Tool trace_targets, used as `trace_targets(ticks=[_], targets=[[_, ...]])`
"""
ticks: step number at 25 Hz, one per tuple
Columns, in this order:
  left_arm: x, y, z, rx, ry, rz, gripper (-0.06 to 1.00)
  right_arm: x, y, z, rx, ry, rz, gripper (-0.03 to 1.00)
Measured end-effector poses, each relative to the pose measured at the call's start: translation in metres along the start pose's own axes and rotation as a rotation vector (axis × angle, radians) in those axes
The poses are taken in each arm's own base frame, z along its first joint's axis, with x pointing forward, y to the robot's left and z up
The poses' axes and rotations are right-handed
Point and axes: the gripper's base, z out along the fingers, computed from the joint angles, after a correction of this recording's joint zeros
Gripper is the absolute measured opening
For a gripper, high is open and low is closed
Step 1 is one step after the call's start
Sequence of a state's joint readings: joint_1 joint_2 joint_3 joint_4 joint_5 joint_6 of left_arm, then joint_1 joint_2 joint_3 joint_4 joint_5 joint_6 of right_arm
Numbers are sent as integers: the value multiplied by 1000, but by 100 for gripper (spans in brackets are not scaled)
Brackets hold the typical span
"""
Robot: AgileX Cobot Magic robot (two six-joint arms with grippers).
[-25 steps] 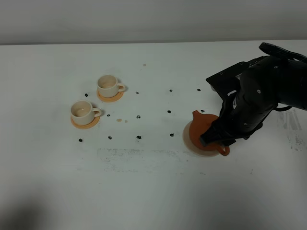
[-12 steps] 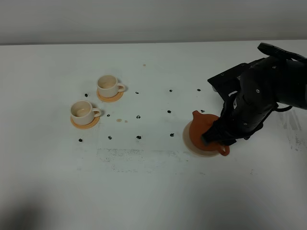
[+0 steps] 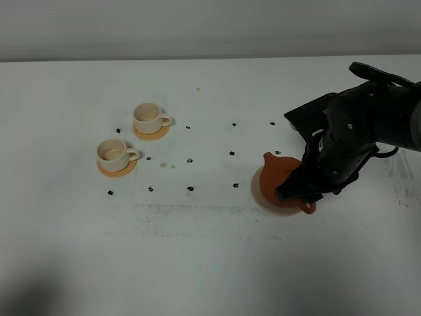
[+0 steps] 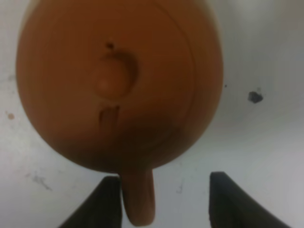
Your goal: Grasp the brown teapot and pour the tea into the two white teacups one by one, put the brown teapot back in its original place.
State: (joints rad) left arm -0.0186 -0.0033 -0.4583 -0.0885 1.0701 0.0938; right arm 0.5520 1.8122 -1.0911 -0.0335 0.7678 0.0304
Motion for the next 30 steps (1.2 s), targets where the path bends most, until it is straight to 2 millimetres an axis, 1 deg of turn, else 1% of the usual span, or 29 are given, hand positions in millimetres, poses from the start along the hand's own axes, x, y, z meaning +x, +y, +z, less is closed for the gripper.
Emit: trace_targets(ticks=[22, 24, 25, 27, 28, 30], targets=[[0, 0, 0, 0, 0, 0, 43, 0, 1, 14, -12, 33, -41, 43], [0, 0, 0, 0, 0, 0, 43, 0, 1, 14, -16, 35, -52, 39], [0, 0, 0, 0, 0, 0, 43, 0, 2, 14, -24, 34, -59, 33], [0, 0, 0, 0, 0, 0, 43, 0, 2, 14, -25, 35, -101, 17], [0, 0, 0, 0, 0, 0, 43, 0, 2, 14, -25, 34, -121, 12], [0, 0, 0, 0, 0, 0, 43, 0, 2, 14, -25, 32, -144, 11]])
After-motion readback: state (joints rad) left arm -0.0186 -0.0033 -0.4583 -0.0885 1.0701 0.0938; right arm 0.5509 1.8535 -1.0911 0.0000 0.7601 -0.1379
